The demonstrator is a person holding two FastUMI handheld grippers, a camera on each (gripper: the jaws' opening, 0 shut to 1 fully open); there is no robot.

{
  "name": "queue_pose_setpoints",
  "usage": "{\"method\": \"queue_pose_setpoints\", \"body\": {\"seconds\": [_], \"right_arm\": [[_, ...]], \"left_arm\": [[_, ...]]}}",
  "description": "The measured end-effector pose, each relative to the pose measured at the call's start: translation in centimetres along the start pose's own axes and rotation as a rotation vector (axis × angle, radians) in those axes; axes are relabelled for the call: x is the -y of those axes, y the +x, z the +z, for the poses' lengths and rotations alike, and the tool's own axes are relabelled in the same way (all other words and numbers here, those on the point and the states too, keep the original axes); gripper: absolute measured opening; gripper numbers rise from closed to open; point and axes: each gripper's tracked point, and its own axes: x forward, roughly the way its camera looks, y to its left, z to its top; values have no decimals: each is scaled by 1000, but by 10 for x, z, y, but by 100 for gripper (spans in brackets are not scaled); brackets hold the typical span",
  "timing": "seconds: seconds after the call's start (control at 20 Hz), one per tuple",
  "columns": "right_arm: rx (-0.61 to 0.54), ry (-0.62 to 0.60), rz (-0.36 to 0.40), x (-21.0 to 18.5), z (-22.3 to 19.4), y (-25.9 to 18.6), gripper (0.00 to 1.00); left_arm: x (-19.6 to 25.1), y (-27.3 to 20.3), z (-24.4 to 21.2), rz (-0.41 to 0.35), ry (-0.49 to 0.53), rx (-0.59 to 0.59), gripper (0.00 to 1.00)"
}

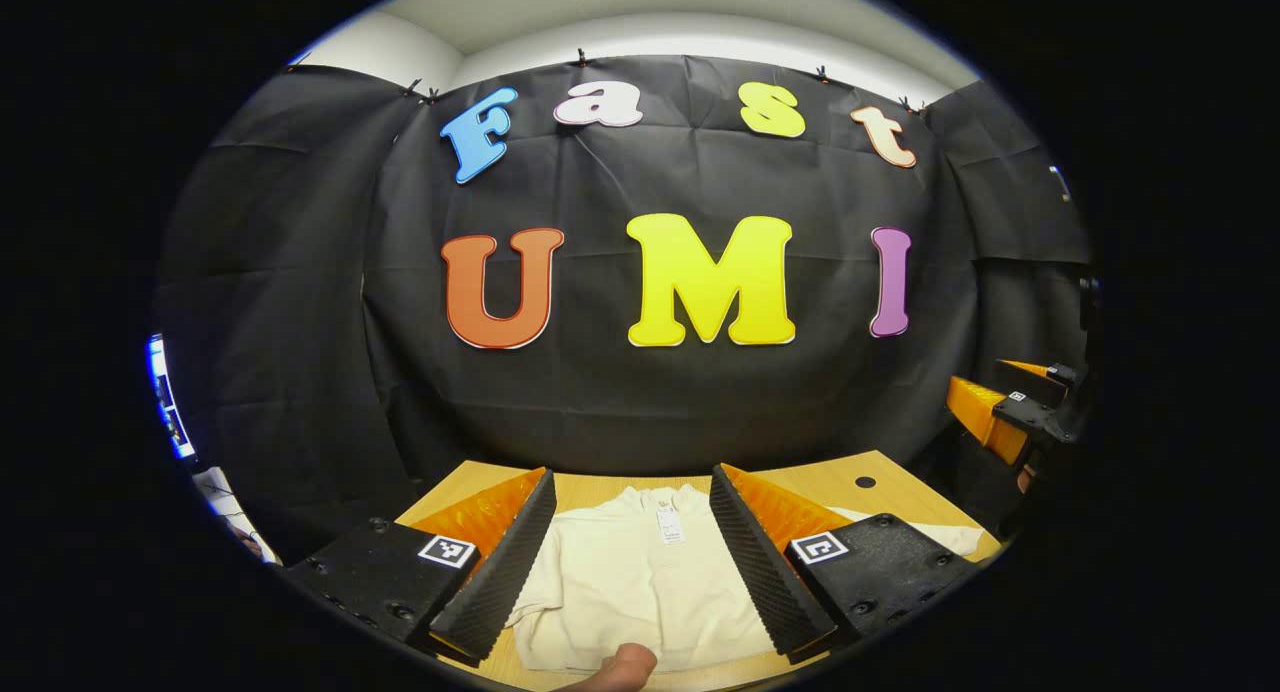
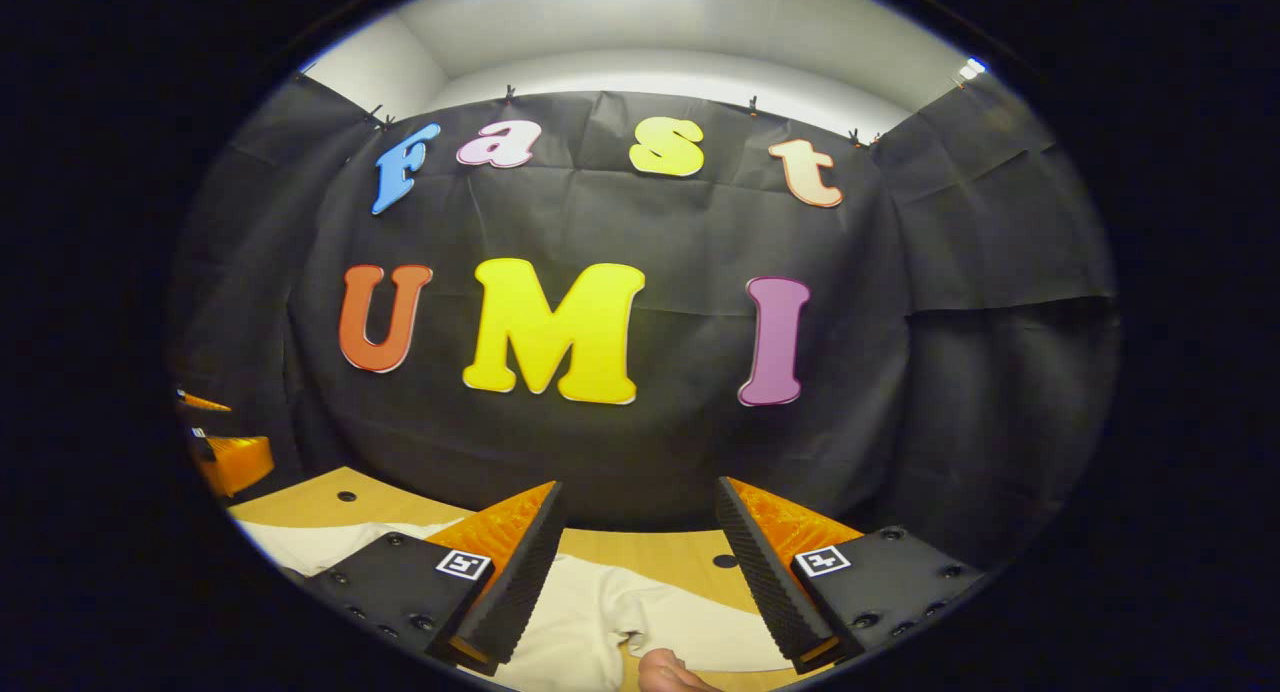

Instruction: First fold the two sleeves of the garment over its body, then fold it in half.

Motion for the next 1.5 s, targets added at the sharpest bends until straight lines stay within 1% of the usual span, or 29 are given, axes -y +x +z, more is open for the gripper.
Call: {"method": "queue_pose_setpoints", "body": {"seconds": [0.1,0.15,0.2,0.3,0.35,0.4,0.45,0.5,0.6,0.65,0.75,0.8,0.9,0.95,1.1,1.15,1.2,1.25,1.35,1.4,1.45,1.5], "right_arm": [[-24,5,-45,38,-15,13,94],[-47,5,-72,60,-28,19,94],[-72,-1,-107,82,-40,24,94],[-142,-9,-221,137,-78,29,94],[-178,-12,-250,158,-95,29,94],[-216,2,-259,173,-114,29,94],[-258,18,-261,182,-131,29,94],[-296,24,-280,194,-150,26,94],[-351,24,-295,215,-184,22,94],[-399,9,-296,225,-208,21,94],[-464,-8,-282,237,-242,23,94],[-495,-18,-270,240,-258,25,93],[-572,-37,-267,250,-289,22,94],[-618,-27,-278,254,-302,20,93],[-750,89,-317,257,-337,13,94],[-817,107,-358,263,-352,8,94],[-855,134,-373,262,-362,6,94],[-890,158,-378,260,-371,5,94],[-968,152,-393,263,-380,-3,94],[-1008,164,-395,258,-386,-4,94],[-1040,210,-407,256,-390,-6,94],[-1084,282,-432,253,-393,-11,94]], "left_arm": [[9,0,-1,3,-4,-3,100],[13,1,-1,5,-3,-7,98],[17,-2,-1,9,-1,-8,98],[27,-2,1,18,9,-3,98],[30,-2,-1,25,18,-10,98],[33,-2,-2,31,20,-13,98],[38,-2,-3,34,16,-16,100],[40,-1,-5,43,8,-24,98],[45,-3,-8,69,2,-36,98],[48,-1,-9,82,6,-39,98],[57,0,-5,72,17,-24,98],[57,0,-2,80,32,-11,98],[55,-2,1,103,54,-7,98],[56,-3,3,102,56,-3,98],[61,-4,4,73,86,5,98],[60,-4,3,67,119,-7,98],[60,-5,9,58,142,1,93],[63,-5,18,42,151,20,98],[65,-6,27,13,148,44,99],[63,-6,28,11,146,40,99],[61,-6,29,9,140,34,99],[57,-6,31,7,132,29,99]]}}
